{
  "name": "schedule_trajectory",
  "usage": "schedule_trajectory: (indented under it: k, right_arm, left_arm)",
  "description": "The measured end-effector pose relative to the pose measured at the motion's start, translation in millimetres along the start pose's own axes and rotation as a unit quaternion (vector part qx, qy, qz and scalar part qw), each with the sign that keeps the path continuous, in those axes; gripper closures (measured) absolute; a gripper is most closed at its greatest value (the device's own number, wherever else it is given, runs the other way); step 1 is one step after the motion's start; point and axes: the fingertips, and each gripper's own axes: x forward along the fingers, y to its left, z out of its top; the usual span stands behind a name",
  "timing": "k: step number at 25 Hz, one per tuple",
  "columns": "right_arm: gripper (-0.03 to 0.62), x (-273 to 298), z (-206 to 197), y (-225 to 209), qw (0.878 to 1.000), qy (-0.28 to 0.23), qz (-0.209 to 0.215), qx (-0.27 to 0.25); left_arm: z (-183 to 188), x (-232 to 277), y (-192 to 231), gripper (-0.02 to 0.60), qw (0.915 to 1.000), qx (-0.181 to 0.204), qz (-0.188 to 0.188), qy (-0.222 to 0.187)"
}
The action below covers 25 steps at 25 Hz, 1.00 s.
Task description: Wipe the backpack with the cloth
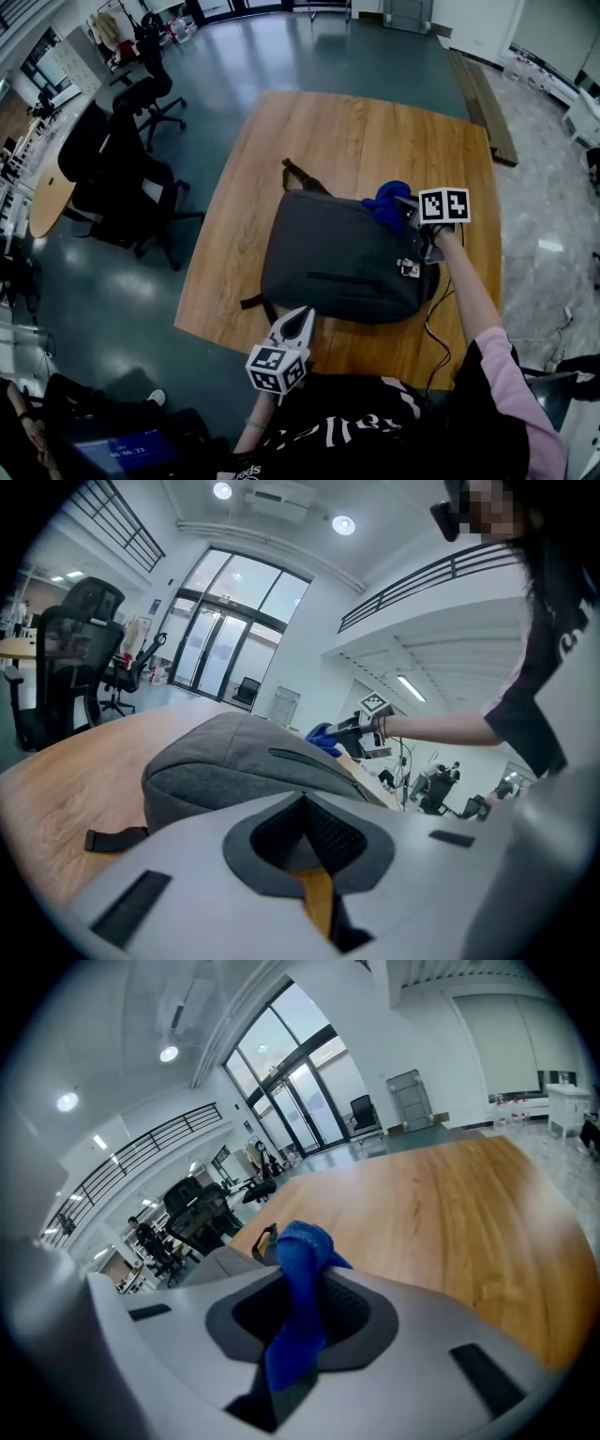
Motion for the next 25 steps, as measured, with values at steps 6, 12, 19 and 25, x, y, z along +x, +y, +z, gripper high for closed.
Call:
schedule_trajectory:
  k: [6,12,19,25]
  right_arm:
    - [0.528,-46.8,-27.5,-46.9,0.998,-0.019,-0.022,0.050]
    - [0.528,-89.2,-59.7,-69.4,0.994,-0.038,-0.006,0.098]
    - [0.528,-126.0,-104.8,-58.7,0.995,-0.038,0.021,0.091]
    - [0.528,-149.8,-135.8,-33.9,0.995,-0.042,0.044,0.083]
  left_arm:
    - [-2.0,5.7,-12.6,0.583,0.9999,0.003,-0.005,0.009]
    - [-6.7,11.6,-43.5,0.583,0.9999,0.009,-0.004,0.007]
    - [-25.6,9.3,-81.6,0.583,0.9998,0.008,0.016,0.001]
    - [-44.8,-2.3,-105.4,0.583,0.9988,-0.023,0.044,-0.003]
